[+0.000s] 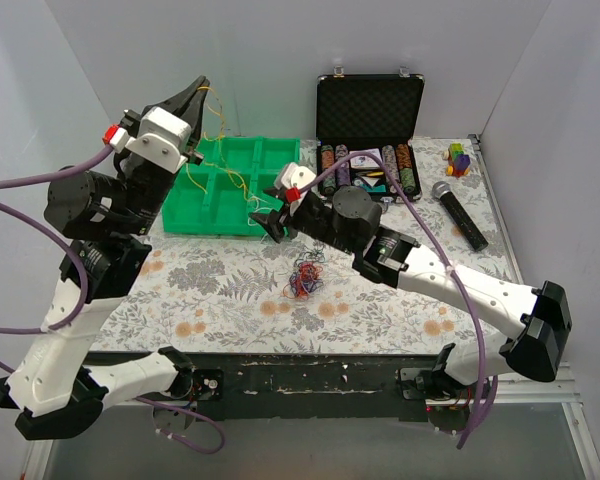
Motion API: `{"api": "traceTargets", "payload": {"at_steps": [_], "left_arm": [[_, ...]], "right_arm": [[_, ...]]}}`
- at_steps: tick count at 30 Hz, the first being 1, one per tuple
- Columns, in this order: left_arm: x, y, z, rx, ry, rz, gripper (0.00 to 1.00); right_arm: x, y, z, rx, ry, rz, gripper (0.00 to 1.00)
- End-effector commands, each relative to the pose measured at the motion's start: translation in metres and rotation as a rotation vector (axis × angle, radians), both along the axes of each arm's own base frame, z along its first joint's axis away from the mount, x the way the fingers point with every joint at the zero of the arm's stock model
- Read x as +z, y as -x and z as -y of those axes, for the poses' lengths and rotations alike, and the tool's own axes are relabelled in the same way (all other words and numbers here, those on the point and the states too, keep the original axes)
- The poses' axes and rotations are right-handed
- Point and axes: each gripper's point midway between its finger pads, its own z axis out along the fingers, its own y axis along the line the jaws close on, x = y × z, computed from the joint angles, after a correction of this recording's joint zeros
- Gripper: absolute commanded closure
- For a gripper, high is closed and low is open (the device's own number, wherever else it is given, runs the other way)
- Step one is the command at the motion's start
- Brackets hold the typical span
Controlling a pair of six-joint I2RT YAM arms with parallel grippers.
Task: Untangle the cables
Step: Untie the cable.
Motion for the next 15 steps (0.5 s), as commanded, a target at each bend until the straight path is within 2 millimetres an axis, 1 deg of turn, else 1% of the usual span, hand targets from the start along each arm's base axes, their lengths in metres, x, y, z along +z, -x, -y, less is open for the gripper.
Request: {"api": "traceTargets", "payload": {"at_steps": [1,3,6,9,10,11,12,13,14,15], "left_arm": [[0.014,0.016,-0.009,-0.020,0.023,0.021,0.98],[0.013,0.016,-0.010,-0.019,0.022,0.019,0.98],[0.012,0.017,-0.011,-0.013,0.018,0.019,0.98],[0.011,0.015,-0.013,0.005,0.014,0.022,0.98],[0.011,0.013,-0.016,0.025,0.018,0.027,0.98],[0.010,0.009,-0.019,0.053,0.033,0.032,0.98],[0.014,0.008,-0.025,0.083,0.055,0.056,0.99],[0.012,0.004,-0.031,0.127,0.072,0.066,1.00],[0.016,0.002,-0.037,0.164,0.103,0.090,1.00],[0.019,0.001,-0.046,0.204,0.148,0.108,1.00]], "right_arm": [[0.033,-0.025,0.006,-0.065,-0.079,0.041,0.43],[0.034,-0.029,0.004,-0.071,-0.084,0.020,0.54],[0.025,-0.030,0.000,-0.060,-0.071,-0.003,0.72],[0.012,-0.029,0.000,-0.059,-0.059,-0.039,0.94],[0.005,-0.027,0.001,-0.059,-0.051,-0.060,0.99],[-0.004,-0.025,0.003,-0.057,-0.040,-0.082,0.99],[-0.016,-0.023,0.006,-0.060,-0.026,-0.107,0.99],[-0.031,-0.016,0.006,-0.032,-0.007,-0.131,0.99],[-0.044,-0.011,0.009,-0.028,0.004,-0.161,0.99],[-0.062,-0.008,0.015,-0.034,0.020,-0.195,0.99]]}}
